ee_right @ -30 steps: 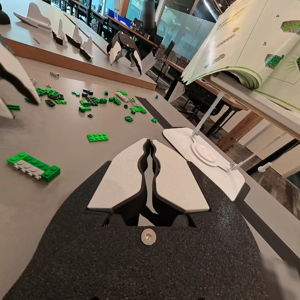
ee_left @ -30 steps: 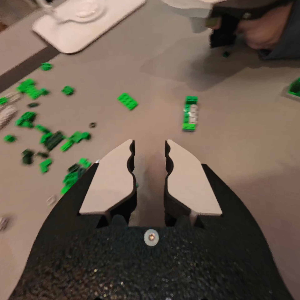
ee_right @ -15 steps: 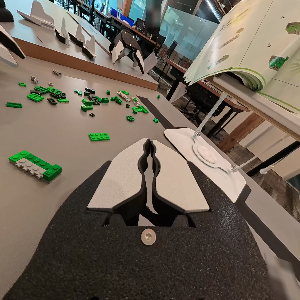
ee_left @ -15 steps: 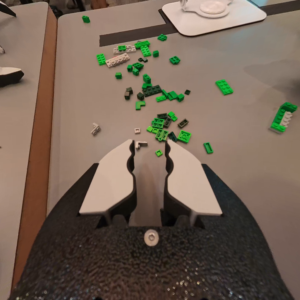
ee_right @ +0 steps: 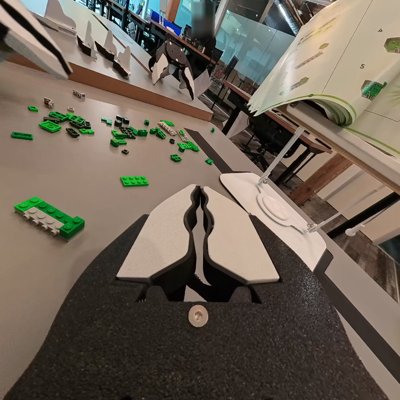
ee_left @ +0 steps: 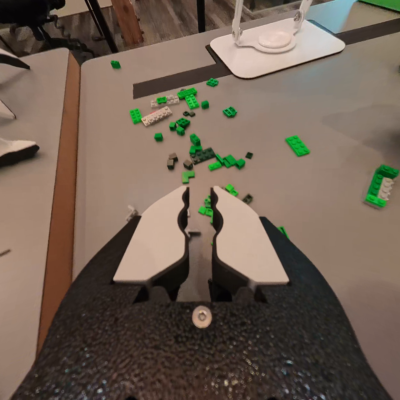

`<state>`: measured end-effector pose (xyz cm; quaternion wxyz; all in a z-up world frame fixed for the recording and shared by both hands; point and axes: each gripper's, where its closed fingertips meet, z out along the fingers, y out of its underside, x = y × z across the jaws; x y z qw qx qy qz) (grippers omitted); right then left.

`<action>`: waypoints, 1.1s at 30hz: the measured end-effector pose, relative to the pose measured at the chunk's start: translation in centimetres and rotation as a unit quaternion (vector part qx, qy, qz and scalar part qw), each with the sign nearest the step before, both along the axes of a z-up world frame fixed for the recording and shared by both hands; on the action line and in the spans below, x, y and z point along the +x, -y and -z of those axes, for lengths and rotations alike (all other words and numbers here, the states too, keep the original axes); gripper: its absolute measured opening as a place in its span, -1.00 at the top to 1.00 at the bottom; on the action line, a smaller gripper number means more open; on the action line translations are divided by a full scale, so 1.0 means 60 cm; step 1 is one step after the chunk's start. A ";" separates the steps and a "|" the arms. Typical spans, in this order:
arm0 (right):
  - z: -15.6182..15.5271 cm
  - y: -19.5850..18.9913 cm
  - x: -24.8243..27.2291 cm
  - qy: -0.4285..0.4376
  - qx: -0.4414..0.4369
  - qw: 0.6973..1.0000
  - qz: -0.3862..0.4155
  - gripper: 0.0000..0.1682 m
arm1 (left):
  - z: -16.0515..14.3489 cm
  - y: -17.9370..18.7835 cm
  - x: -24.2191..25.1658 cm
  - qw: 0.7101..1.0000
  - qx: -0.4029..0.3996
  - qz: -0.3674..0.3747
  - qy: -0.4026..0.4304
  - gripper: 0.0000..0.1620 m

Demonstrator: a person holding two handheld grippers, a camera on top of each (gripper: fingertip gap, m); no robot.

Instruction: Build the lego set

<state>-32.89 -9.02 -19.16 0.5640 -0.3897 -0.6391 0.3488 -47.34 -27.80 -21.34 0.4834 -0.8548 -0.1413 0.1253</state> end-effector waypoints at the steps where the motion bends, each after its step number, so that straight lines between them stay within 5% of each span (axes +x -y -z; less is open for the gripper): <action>1: 0.000 0.000 0.000 0.000 0.000 1.000 -0.001 1.00 | -0.002 -0.010 -0.007 1.000 -0.002 0.006 0.002 0.78; 15: 0.003 0.008 0.001 0.003 0.007 1.000 -0.014 1.00 | 0.066 -0.137 -0.145 0.994 -0.077 0.000 0.078 0.60; 23: 0.003 0.009 0.002 0.003 0.010 1.000 -0.016 1.00 | 0.087 -0.150 -0.173 0.989 -0.134 -0.012 0.069 0.65; 27: 0.003 0.010 0.002 0.003 0.010 1.000 -0.016 1.00 | 0.086 -0.151 -0.169 0.988 -0.128 0.001 0.084 0.87; 30: 0.002 0.010 0.003 0.001 0.010 1.000 -0.018 1.00 | 0.043 -0.165 -0.135 0.996 -0.067 0.054 0.012 0.87; 33: -0.001 0.016 0.005 -0.006 0.005 0.999 -0.031 1.00 | -0.022 -0.175 -0.047 0.975 -0.011 0.150 -0.166 0.87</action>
